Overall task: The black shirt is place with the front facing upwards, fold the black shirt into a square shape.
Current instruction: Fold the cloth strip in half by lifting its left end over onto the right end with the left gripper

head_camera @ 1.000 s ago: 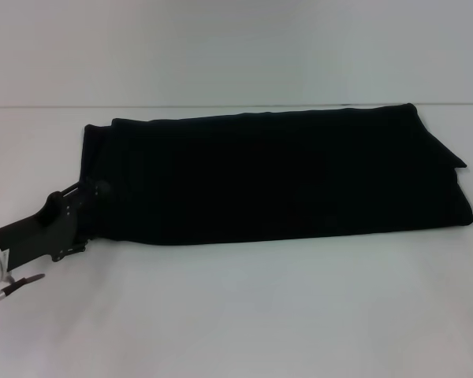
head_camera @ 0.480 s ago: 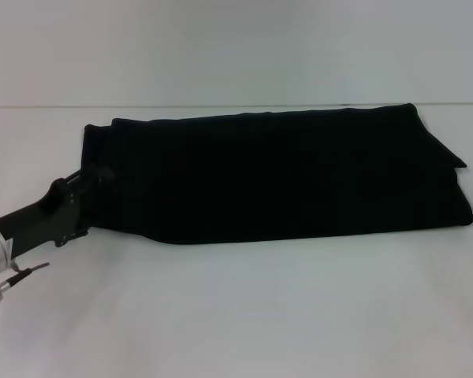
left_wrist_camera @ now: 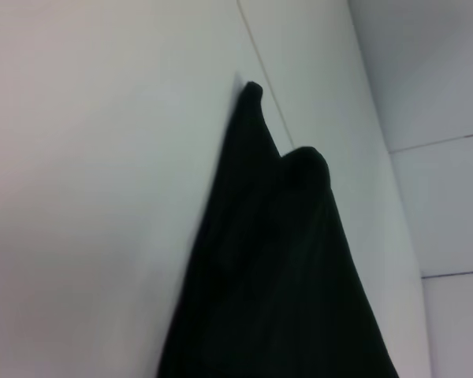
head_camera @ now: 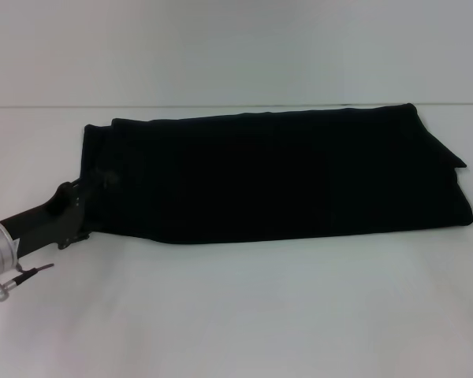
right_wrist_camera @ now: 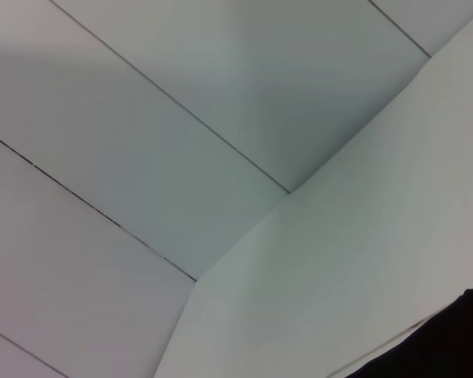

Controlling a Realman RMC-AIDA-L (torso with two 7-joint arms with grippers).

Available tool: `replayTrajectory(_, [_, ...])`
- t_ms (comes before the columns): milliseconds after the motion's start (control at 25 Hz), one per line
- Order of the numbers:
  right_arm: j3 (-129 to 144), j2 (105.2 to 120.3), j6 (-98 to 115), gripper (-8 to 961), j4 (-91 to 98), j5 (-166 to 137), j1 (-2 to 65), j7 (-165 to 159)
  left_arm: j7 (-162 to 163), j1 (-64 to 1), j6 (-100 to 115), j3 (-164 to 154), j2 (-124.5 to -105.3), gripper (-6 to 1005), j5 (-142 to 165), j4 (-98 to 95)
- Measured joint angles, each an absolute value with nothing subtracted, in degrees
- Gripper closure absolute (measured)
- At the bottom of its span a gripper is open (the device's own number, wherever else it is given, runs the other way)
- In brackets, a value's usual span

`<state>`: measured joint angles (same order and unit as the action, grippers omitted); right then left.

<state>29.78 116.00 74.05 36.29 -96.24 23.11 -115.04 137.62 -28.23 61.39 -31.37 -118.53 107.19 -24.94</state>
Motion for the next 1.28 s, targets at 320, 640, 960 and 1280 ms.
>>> replayTrajectory(320, [29.53,116.04,73.98,59,36.29,-96.24,23.29,-115.05,134.92,-26.39,69.26,-28.91,-118.59,51,105.54,-26.71])
replayTrajectory(640, [29.53,116.13,74.11,61,36.29,-96.25,23.47,-115.12,138.49,-25.59,67.03,-30.15,-117.4,51,109.46,-24.5])
replayTrajectory(960, [29.01,116.29,74.2,62,36.29,-96.25,23.47,-115.12,140.19,-25.92,64.5,-30.2,-117.44,52,109.99,-24.39])
replayTrajectory(1280, [28.67,116.2,74.52,64,36.3,-96.24,23.45,-115.21,141.08,-25.98,62.17,-29.47,-117.85,52,109.38,-24.58])
